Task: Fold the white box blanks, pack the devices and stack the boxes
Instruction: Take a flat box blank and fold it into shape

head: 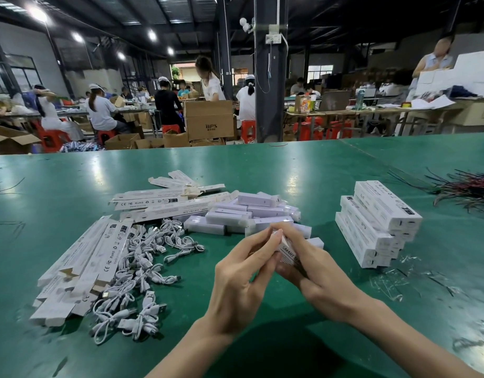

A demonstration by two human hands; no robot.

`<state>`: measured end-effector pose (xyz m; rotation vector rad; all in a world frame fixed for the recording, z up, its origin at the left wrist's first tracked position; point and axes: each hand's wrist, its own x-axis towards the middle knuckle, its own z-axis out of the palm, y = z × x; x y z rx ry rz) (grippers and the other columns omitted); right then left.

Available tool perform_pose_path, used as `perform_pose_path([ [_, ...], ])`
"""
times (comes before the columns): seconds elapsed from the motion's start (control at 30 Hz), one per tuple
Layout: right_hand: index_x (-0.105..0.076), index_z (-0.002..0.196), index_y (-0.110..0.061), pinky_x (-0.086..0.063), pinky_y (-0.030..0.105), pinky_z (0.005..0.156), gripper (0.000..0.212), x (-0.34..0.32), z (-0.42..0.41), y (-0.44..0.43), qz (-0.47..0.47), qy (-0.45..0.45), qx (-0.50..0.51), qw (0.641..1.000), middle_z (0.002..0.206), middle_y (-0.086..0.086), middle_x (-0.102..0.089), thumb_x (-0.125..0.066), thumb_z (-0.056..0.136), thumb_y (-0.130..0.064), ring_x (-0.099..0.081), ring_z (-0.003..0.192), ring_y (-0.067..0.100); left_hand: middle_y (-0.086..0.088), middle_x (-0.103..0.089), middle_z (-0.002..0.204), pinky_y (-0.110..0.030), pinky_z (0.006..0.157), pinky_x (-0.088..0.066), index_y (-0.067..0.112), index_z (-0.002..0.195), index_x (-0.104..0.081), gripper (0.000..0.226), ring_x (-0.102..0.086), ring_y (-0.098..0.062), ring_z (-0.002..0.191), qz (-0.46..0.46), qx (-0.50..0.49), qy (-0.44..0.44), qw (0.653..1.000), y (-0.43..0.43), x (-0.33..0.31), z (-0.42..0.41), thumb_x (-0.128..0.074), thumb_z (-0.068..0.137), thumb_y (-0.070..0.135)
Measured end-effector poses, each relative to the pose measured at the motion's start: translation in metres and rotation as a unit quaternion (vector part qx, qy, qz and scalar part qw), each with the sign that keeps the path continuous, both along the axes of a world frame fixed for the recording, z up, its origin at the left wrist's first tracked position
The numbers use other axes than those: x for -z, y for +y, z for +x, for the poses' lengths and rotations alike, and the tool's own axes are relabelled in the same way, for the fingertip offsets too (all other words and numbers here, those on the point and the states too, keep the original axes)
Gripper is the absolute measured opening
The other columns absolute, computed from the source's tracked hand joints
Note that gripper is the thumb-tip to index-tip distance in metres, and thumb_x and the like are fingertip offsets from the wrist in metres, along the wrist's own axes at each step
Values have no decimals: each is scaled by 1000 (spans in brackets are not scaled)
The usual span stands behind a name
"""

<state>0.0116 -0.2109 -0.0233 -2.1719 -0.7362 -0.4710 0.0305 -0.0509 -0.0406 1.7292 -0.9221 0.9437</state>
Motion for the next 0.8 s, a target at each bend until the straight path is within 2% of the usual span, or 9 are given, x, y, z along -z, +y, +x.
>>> perform_pose_path([
  [0.13, -20, 148, -43, -35, 6, 88, 65, 4, 1, -3, -19, 11, 11, 1000, 126, -38, -43, -55, 93, -31, -45, 105, -17, -12, -62, 126, -19, 98, -46, 0, 117, -67, 31, -59, -11, 119, -20, 7, 7, 1000, -1, 1, -2, -64, 86, -1],
  [0.23, -10, 150, -43, -31, 10, 100, 74, 2, 4, -1, -22, 36, -1, 999, 141, -20, -40, -56, 94, -30, -39, 126, -5, 1, -69, 118, -20, 93, -49, 11, 111, -72, 27, -65, -9, 110, -93, 26, 83, 992, -3, -2, -2, -66, 85, 4],
  [0.33, -8, 149, -48, -40, 26, 95, 76, -1, 4, -1, -88, 24, 14, 996, 120, -10, -39, -59, 94, -31, -47, 103, 10, 12, -74, 103, -19, 87, -52, 28, 103, -73, 22, -69, -6, 97, -219, 33, 207, 953, 1, -6, 6, -69, 85, 17],
  [0.43, -29, 143, -47, -45, 33, 87, 56, -3, 3, -7, -136, -7, 32, 990, 119, -11, -38, -55, 96, -29, -48, 93, 6, 8, -75, 99, -24, 85, -56, 24, 100, -73, 24, -71, -10, 89, -332, 24, 301, 894, 18, -9, 26, -68, 76, 25],
  [0.53, -53, 131, -31, -50, 35, 74, 37, -9, 6, -10, -144, -69, 71, 985, 115, -4, -44, -58, 96, -22, -50, 83, 1, 10, -74, 101, -21, 86, -54, 19, 112, -68, 32, -71, -9, 93, -314, 9, 341, 886, 26, -7, 36, -65, 81, 26],
  [0.6, -62, 122, -20, -55, 35, 62, 31, -16, 11, -17, -125, -119, 142, 975, 106, 3, -52, -63, 92, -11, -58, 72, 14, 14, -71, 106, -21, 93, -51, 21, 122, -62, 31, -68, -8, 103, -290, -5, 353, 889, 26, -4, 37, -60, 92, 22],
  [0.67, -68, 111, -10, -49, 23, 56, 28, -24, 19, -33, -106, -181, 246, 946, 91, 9, -58, -70, 85, 0, -56, 61, 20, 25, -65, 110, -20, 97, -48, 20, 130, -57, 33, -65, -2, 106, -281, -19, 354, 892, 26, -5, 37, -54, 98, 20],
  [0.7, -70, 105, -8, -44, 23, 60, 26, -28, 23, -45, -102, -203, 309, 924, 85, 11, -60, -72, 81, 2, -55, 61, 21, 26, -62, 114, -23, 99, -47, 18, 133, -55, 34, -64, 1, 106, -275, -30, 352, 894, 26, -7, 37, -51, 99, 19],
  [0.8, -75, 93, -14, -26, 36, 75, 17, -32, 34, -79, -142, -204, 483, 839, 78, 10, -67, -77, 78, -6, -54, 79, 30, 17, -60, 122, -32, 106, -42, 14, 132, -57, 33, -60, 0, 111, -258, -50, 344, 901, 25, -10, 36, -49, 100, 13],
])
